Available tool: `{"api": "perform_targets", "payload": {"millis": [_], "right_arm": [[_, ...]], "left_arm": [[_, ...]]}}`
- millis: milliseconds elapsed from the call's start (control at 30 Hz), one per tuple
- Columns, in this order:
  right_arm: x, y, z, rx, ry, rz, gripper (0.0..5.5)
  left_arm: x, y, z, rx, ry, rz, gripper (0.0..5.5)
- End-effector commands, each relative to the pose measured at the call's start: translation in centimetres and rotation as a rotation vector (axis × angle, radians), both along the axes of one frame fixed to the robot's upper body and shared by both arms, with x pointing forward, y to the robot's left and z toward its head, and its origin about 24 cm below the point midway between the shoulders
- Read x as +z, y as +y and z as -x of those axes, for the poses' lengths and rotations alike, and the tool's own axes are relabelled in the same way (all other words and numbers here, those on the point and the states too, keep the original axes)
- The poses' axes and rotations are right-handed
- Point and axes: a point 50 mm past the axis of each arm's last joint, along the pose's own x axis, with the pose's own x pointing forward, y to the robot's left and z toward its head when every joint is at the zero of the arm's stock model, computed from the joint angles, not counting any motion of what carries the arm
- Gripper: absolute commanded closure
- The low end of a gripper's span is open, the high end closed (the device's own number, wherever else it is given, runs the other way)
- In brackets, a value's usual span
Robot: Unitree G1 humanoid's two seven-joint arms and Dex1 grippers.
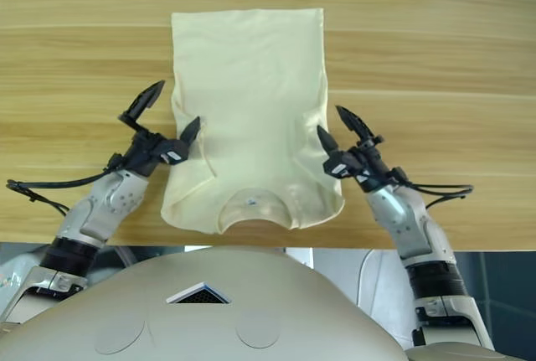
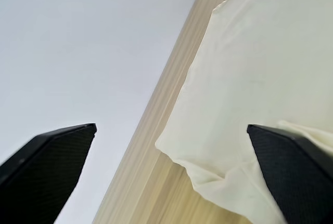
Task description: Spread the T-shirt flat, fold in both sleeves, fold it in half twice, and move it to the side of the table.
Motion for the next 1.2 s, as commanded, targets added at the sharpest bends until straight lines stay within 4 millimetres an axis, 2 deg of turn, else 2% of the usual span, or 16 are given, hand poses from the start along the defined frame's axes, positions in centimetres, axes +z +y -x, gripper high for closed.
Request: {"api": "perform_targets", "payload": {"millis": [33,200,300,433,633,867,933,1033,1133,1200], "right_arm": [[-0.8,0.8,0.3,0.038,0.041,0.019,2.72],[-2.1,3.2,0.6,0.127,0.075,0.041,2.72],[-2.1,3.6,0.4,0.140,0.061,0.049,2.72],[-1.8,2.8,0.3,0.110,0.052,0.067,2.72],[-1.3,-0.6,-0.1,0.007,0.044,0.159,2.72],[-1.6,-0.6,0.0,0.005,0.062,0.171,2.72],[-0.8,0.3,0.0,0.025,0.017,0.097,2.72],[2.7,1.7,-0.9,0.005,-0.155,-0.173,2.72],[6.5,1.4,-2.0,-0.062,-0.310,-0.403,2.72],[7.7,0.9,-2.5,-0.098,-0.352,-0.488,2.72]], "left_arm": [[-0.6,0.6,0.3,0.012,0.037,-0.049,0.10],[-0.4,0.3,0.1,0.003,0.025,-0.045,0.10],[-0.5,0.2,0.1,0.000,0.029,-0.044,0.10],[-0.5,0.3,0.0,0.002,0.029,-0.047,0.10],[-0.4,0.4,-0.2,0.010,0.024,-0.048,0.10],[-0.4,0.4,-0.2,0.005,0.025,-0.049,0.10],[-0.4,0.3,-0.2,0.002,0.020,-0.044,0.10],[-0.3,0.2,-0.4,0.005,0.001,-0.030,0.10],[0.3,0.3,-0.9,0.015,-0.052,-0.004,0.10],[1.4,0.4,-1.5,0.026,-0.128,0.034,0.10]]}}
